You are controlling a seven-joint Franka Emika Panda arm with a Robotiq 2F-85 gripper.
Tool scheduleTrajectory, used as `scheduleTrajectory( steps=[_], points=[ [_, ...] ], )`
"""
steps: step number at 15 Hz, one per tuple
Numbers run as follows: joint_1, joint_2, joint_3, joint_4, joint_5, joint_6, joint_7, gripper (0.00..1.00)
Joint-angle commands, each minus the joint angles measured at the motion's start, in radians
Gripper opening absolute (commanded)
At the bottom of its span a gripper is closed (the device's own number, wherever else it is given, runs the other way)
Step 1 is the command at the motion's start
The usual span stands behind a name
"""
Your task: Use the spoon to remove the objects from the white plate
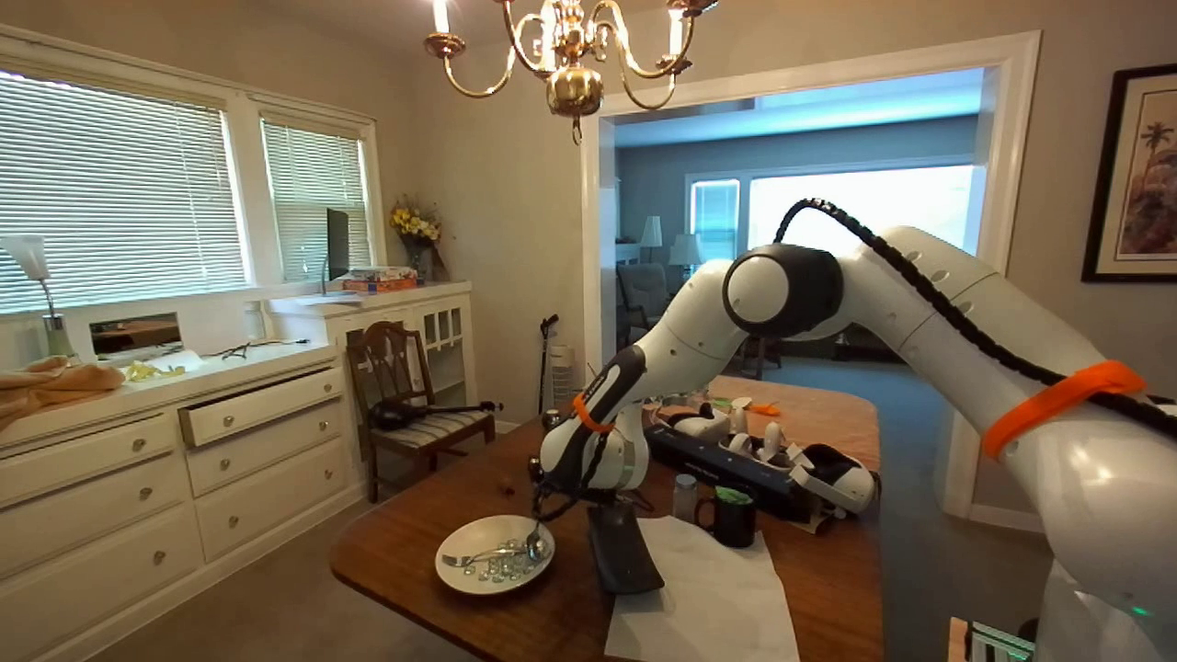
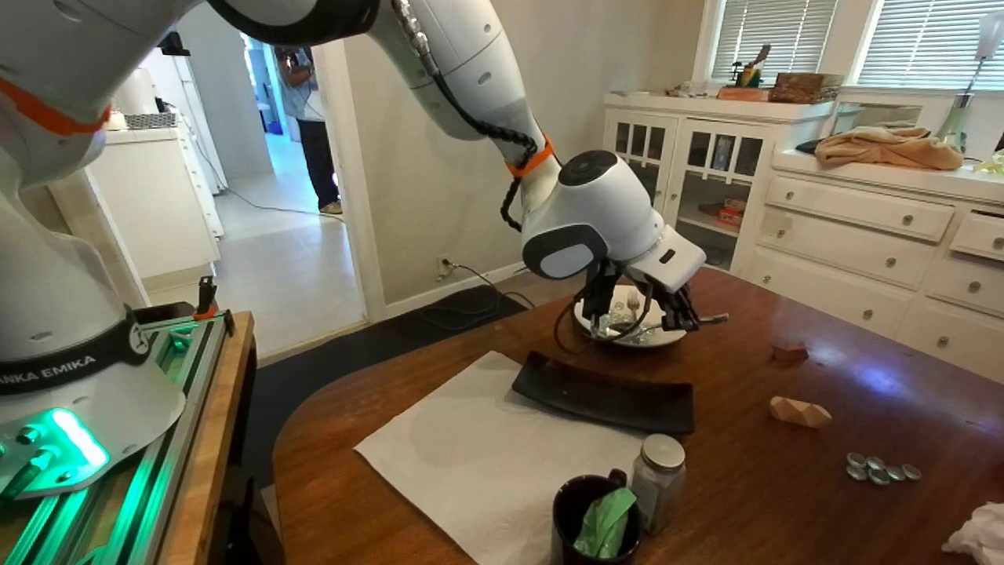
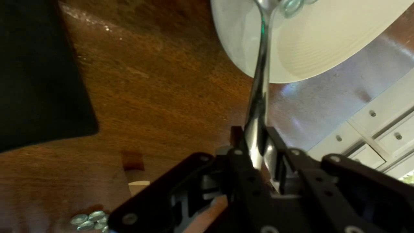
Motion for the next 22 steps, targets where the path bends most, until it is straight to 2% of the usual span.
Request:
scheduleTrajectory(
  steps=[1, 2, 3, 5, 8, 10, 11, 13, 15, 18, 20, 22],
  points=[
    [0.069, -0.031, -0.071, -0.024, 0.025, -0.040, 0.043, 0.05],
    [0.072, -0.025, -0.063, -0.018, 0.027, -0.030, 0.051, 0.05],
    [0.094, -0.025, -0.085, -0.018, 0.034, -0.042, 0.064, 0.05],
    [0.181, -0.033, -0.184, -0.027, 0.065, -0.101, 0.100, 0.05],
    [0.347, -0.025, -0.379, -0.020, 0.078, -0.204, 0.182, 0.05],
    [0.438, -0.005, -0.490, -0.011, 0.047, -0.287, 0.249, 0.05],
    [0.501, -0.004, -0.568, -0.014, 0.022, -0.345, 0.300, 0.05],
    [0.554, 0.011, -0.633, 0.006, -0.031, -0.428, 0.362, 0.05],
    [0.592, 0.022, -0.678, 0.026, -0.096, -0.504, 0.420, 0.05],
    [0.606, 0.039, -0.696, 0.067, -0.195, -0.599, 0.492, 0.05],
    [0.587, 0.044, -0.670, 0.095, -0.238, -0.618, 0.518, 0.05],
    [0.553, 0.039, -0.621, 0.108, -0.231, -0.561, 0.535, 0.05]
  ],
)
